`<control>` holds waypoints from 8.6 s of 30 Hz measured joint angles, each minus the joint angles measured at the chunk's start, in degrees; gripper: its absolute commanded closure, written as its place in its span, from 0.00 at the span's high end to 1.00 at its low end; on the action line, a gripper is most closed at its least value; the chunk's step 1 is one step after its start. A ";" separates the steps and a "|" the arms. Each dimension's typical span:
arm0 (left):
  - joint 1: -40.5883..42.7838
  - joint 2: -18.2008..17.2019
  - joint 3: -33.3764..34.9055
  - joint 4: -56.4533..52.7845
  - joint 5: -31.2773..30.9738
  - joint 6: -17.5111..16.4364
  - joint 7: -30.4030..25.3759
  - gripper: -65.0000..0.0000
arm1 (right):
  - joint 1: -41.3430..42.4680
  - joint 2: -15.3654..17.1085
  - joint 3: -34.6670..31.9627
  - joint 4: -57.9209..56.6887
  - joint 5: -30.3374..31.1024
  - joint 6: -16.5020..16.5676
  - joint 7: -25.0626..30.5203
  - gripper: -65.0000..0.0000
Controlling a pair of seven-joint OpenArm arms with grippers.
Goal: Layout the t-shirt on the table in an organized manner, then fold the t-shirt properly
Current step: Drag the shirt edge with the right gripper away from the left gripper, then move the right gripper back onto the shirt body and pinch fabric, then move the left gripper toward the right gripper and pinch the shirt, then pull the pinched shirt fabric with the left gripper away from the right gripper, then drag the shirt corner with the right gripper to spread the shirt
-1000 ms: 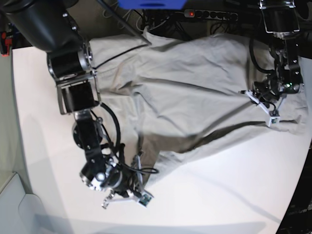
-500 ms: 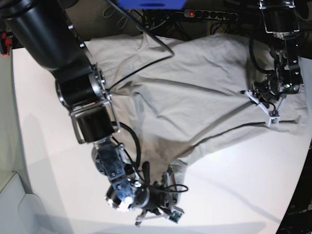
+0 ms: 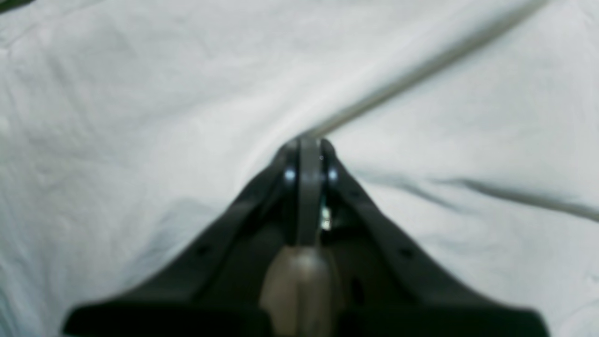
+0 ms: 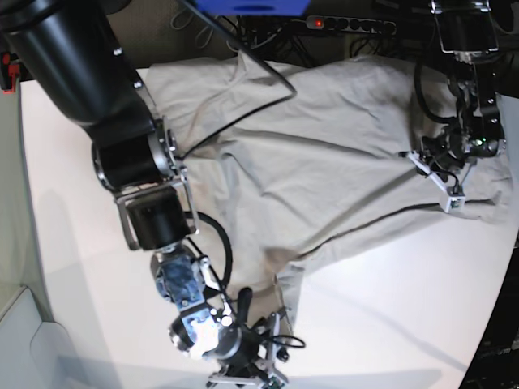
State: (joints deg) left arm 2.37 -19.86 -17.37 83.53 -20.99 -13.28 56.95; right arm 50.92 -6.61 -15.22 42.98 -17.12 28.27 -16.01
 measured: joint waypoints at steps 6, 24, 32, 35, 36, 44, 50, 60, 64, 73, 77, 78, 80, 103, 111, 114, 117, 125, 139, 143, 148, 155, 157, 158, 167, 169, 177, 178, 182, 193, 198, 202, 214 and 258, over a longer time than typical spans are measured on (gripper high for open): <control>0.79 0.79 0.02 0.00 -0.02 0.00 0.04 0.00 | -0.04 0.37 1.73 -0.17 -0.04 -0.33 -0.42 0.66; 0.61 0.68 -0.24 9.49 -0.22 0.15 0.22 0.00 | -26.69 4.11 1.36 24.48 0.39 -0.72 -13.03 0.01; -6.47 1.11 1.25 7.67 -6.82 0.90 -0.22 0.00 | -34.14 4.52 1.36 24.20 0.17 -0.70 -13.35 0.00; -10.03 2.45 4.42 0.42 -4.72 1.03 0.02 0.00 | -34.93 4.37 1.36 24.22 0.15 -0.70 -13.33 0.00; -10.82 3.04 5.20 -2.12 -3.50 0.79 -0.07 0.00 | -35.17 4.35 1.36 24.26 0.22 -0.70 -13.11 0.00; -13.66 5.62 6.80 -7.93 2.93 1.07 0.00 0.00 | -37.66 4.26 1.46 24.55 0.68 -0.94 -11.21 0.00; -15.26 7.43 6.75 -10.03 10.36 1.03 -0.02 0.00 | -39.85 4.22 1.46 24.98 1.09 -1.40 -8.87 0.00; -20.09 9.31 6.60 -15.69 20.57 0.70 -0.09 0.00 | -41.46 4.74 1.55 25.33 2.12 -1.75 -6.73 0.00; -21.86 10.14 8.63 -15.72 25.90 0.63 -0.33 0.00 | -41.64 4.87 1.55 25.35 2.56 -1.77 -6.58 0.00; -22.12 8.61 22.60 -15.67 27.19 -4.52 -0.63 0.00 | -41.79 4.87 1.55 25.64 2.54 -1.75 -6.69 0.00; -22.23 7.19 29.66 -15.65 27.89 -11.61 -0.98 0.00 | -41.79 4.87 1.55 25.66 2.54 -1.75 -6.84 0.00; -22.73 7.15 30.60 -15.72 28.11 -12.15 -0.57 0.00 | -41.79 4.87 1.55 25.66 2.51 -1.75 -6.84 0.00; -23.61 7.23 31.61 -15.72 30.03 -12.50 -1.07 0.00 | -41.79 4.87 1.55 25.66 2.54 -1.75 -6.84 0.00; -31.36 7.50 35.10 -32.76 41.33 -4.20 -15.56 0.00 | -41.92 5.53 1.31 25.77 2.99 -1.62 -6.60 0.00; -33.64 6.05 28.70 -39.63 41.81 24.46 -27.85 0.00 | -41.92 6.01 1.29 25.77 3.21 -1.57 -6.36 0.00; -35.30 5.97 27.30 -44.41 41.64 24.61 -30.27 0.00 | -41.94 6.51 1.27 25.77 3.74 -1.57 -6.14 0.00; -35.34 6.54 24.30 -44.15 41.00 24.61 -30.32 0.00 | -41.94 6.86 1.20 25.77 3.93 -1.57 -6.12 0.00; -32.87 5.70 19.43 -25.83 42.01 14.14 -23.74 0.00 | -41.94 6.91 1.29 25.88 3.87 -1.55 -6.23 0.00; -31.63 9.05 38.12 -23.47 41.90 -6.34 -16.98 0.00 | -41.94 6.93 1.29 25.88 3.89 -1.55 -6.21 0.00; -31.52 9.40 41.59 -23.47 41.42 -12.59 -17.11 0.00 | -41.94 6.93 1.29 25.88 3.89 -1.55 -6.19 0.00; -31.74 11.17 42.66 -24.76 42.32 -12.90 -17.18 0.00 | -41.94 6.93 1.29 25.88 3.89 -1.55 -6.19 0.00; -35.47 15.19 42.91 -37.13 41.97 -12.31 -20.44 0.00 | -42.21 6.95 1.29 25.90 3.91 -1.57 -5.95 0.00; -35.67 15.13 42.60 -38.16 41.90 -11.32 -22.67 0.00 | -42.21 6.95 1.31 25.94 3.89 -1.57 -5.95 0.00; -35.54 15.13 42.60 -38.58 41.77 -9.40 -23.26 0.00 | -42.23 6.93 1.31 25.94 3.85 -1.57 -5.92 0.00; -35.54 15.28 42.64 -41.55 41.40 0.04 -27.28 0.00 | -42.25 7.08 1.29 25.94 3.89 -1.57 -5.75 0.00; -37.27 15.47 42.60 -44.30 40.92 0.07 -27.47 0.00 | -42.25 7.08 1.29 25.94 3.89 -1.57 -5.73 0.00; -40.74 16.02 31.34 -56.76 41.81 13.14 -34.40 0.00 | -43.06 7.10 1.36 26.10 3.87 -1.68 -4.85 0.00; -40.74 15.69 30.62 -57.40 41.68 15.08 -35.36 0.00 | -43.08 7.10 1.36 26.14 3.87 -1.79 -4.85 0.00; -40.35 14.27 29.68 -58.34 41.44 20.85 -37.18 0.00 | -43.08 7.10 1.40 26.18 3.87 -1.77 -4.87 0.00; -40.50 13.14 24.74 -58.36 41.48 27.23 -39.69 0.00 | -43.71 8.07 1.31 26.32 4.31 -1.77 -3.43 0.00; -40.50 12.39 24.52 -58.36 41.48 27.23 -39.71 0.00 | -45.07 9.18 1.14 30.23 3.37 0.94 -6.19 0.00; -40.48 10.29 24.52 -58.36 41.40 27.26 -39.85 0.00 | -44.76 9.77 1.16 32.81 2.91 3.87 -11.82 0.00; -40.48 5.68 24.41 -58.05 41.29 27.28 -40.13 0.00 | -45.09 11.08 1.09 33.59 2.89 4.02 -12.20 0.00; -3.78 7.23 6.05 2.16 28.76 17.92 -7.91 0.00 | -40.63 13.16 -0.68 37.42 0.52 6.58 -21.90 0.00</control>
State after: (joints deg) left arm -1.41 -12.62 -11.31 85.69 7.77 4.64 49.04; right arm 10.28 6.55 -15.90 80.40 -16.60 34.85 -37.91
